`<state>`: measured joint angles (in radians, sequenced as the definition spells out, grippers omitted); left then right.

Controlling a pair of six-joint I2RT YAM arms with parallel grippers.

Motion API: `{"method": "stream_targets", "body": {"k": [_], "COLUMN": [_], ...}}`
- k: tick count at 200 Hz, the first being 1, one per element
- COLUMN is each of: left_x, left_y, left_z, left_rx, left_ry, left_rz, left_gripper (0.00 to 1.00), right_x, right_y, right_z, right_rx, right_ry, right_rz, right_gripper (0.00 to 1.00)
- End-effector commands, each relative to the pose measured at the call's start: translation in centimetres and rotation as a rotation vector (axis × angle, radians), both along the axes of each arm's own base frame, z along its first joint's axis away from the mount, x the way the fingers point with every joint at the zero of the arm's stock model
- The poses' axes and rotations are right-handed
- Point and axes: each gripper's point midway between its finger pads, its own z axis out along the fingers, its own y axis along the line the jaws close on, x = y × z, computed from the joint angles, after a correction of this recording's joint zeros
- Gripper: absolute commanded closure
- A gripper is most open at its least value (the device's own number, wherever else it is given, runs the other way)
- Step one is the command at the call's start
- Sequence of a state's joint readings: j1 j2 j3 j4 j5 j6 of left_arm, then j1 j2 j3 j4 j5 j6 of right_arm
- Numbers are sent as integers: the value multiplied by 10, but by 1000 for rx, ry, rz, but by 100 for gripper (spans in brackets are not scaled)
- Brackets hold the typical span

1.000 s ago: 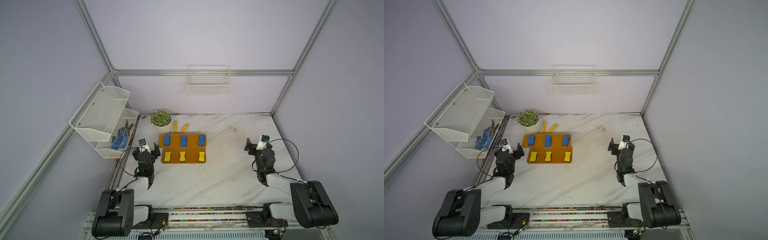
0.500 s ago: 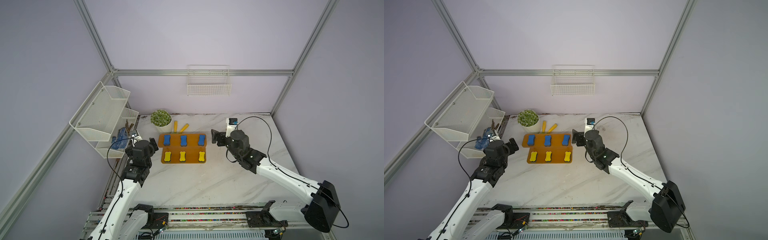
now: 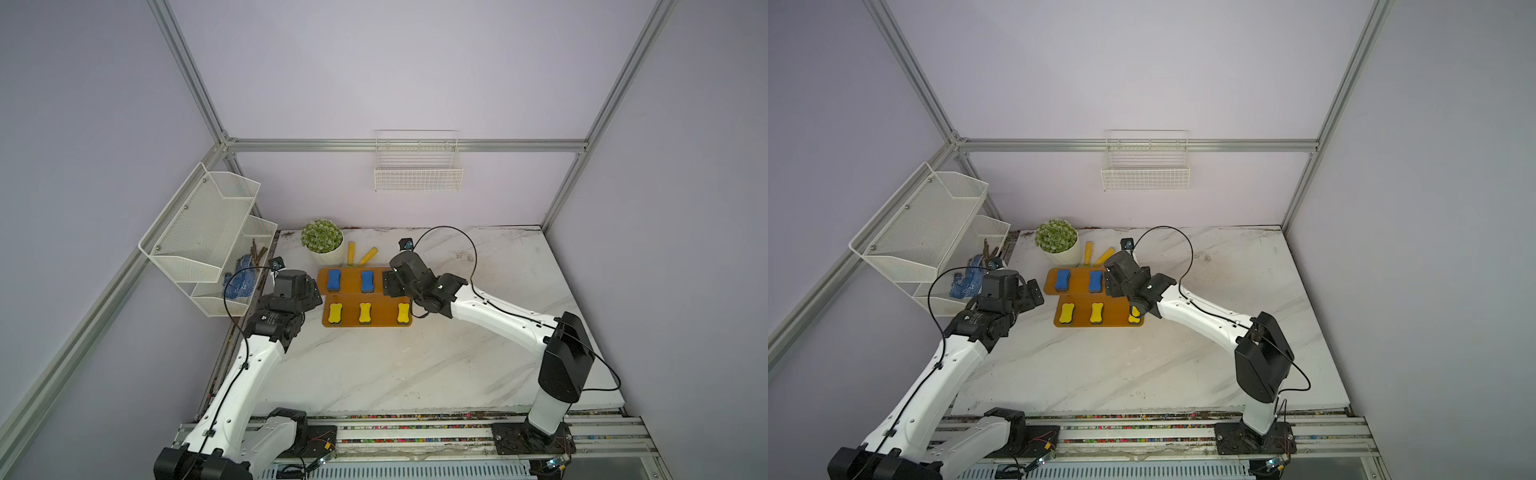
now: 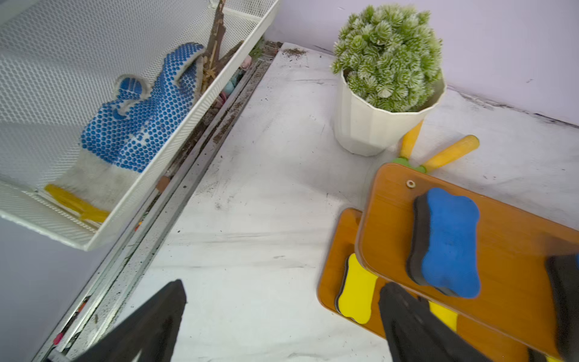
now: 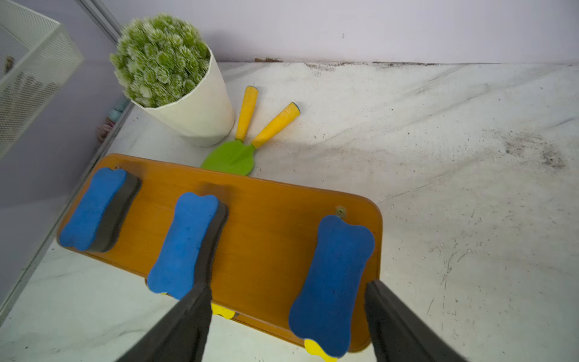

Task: Remove the whiteboard erasers from the shelf
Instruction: Pick up the whiteboard eraser from the shelf.

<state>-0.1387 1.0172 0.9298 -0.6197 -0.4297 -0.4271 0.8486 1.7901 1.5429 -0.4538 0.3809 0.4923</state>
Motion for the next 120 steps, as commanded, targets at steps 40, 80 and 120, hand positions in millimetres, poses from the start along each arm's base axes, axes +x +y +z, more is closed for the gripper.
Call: {"method": "stream_targets", "body": {"k": [40,80,120], "left_x": [5,8,6], "left_y": [-24,-26,-26], "left_z": [2,0,-1], "left_rx": [-84,-93,-90], "left_ry": [-24,-14,-13], "left_rz": [-113,-122,-121], "left_gripper": [0,0,0], "right_x": [5,9,15], "right_y": [-13,-11,-9], "right_z": [-3,-11,-20], "right_rx": [-84,-101,-127], "right_ry": [7,11,18], "right_rz": [-70,-74,-82], "right_gripper": [25,27,32]}}
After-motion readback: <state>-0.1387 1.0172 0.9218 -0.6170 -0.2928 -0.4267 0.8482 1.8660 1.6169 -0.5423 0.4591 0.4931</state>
